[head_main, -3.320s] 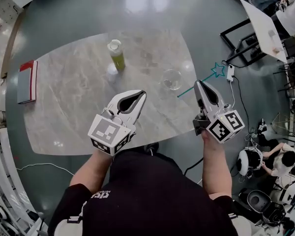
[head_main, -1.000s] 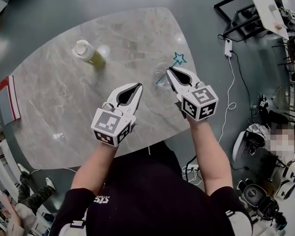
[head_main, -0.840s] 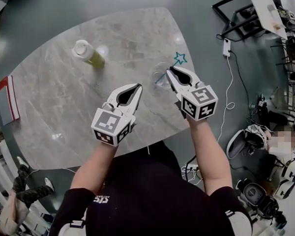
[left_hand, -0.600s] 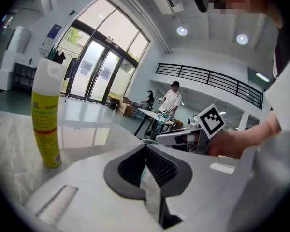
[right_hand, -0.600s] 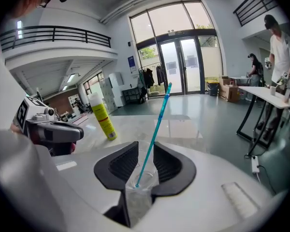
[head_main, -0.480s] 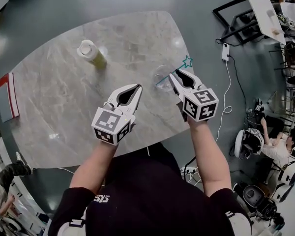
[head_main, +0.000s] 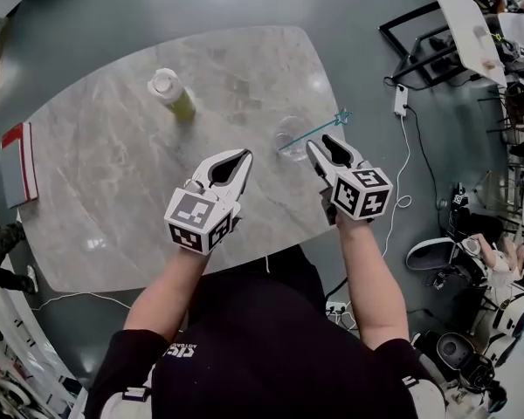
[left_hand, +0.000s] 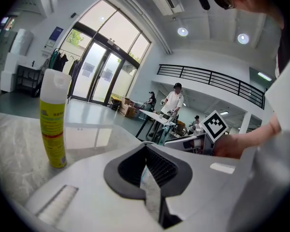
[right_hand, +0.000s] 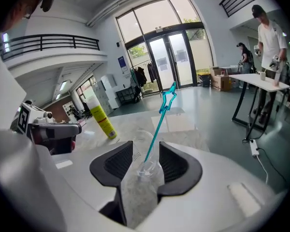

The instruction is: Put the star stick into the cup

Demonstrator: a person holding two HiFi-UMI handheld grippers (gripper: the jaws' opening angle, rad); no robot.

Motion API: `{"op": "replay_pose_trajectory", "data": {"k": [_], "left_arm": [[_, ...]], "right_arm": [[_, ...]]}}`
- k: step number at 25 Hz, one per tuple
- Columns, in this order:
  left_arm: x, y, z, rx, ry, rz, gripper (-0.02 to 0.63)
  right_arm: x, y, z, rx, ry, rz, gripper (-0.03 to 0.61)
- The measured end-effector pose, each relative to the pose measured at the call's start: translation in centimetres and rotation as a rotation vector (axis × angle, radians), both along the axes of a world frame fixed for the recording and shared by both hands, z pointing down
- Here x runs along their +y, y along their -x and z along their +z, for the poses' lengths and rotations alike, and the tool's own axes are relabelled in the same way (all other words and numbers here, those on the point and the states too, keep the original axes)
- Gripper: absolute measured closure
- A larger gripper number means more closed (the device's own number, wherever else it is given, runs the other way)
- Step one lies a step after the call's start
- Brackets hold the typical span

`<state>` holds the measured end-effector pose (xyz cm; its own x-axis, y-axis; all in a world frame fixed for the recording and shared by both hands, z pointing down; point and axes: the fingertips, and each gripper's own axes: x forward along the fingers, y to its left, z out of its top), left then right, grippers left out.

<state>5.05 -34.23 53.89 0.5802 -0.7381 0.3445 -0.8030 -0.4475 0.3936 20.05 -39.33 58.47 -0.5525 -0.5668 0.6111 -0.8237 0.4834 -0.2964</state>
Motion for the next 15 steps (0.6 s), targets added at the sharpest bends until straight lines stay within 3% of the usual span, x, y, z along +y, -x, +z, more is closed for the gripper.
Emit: {"op": "replay_pose_trajectory", "data": {"k": [15], "left_arm": [[4.5,1.0,-7.4,-0.061,-0.098,-0.131,0.611]], "right_arm": [[4.3,-3.4,-5.9,-0.103,-0.064,-0.012,0.391]]}}
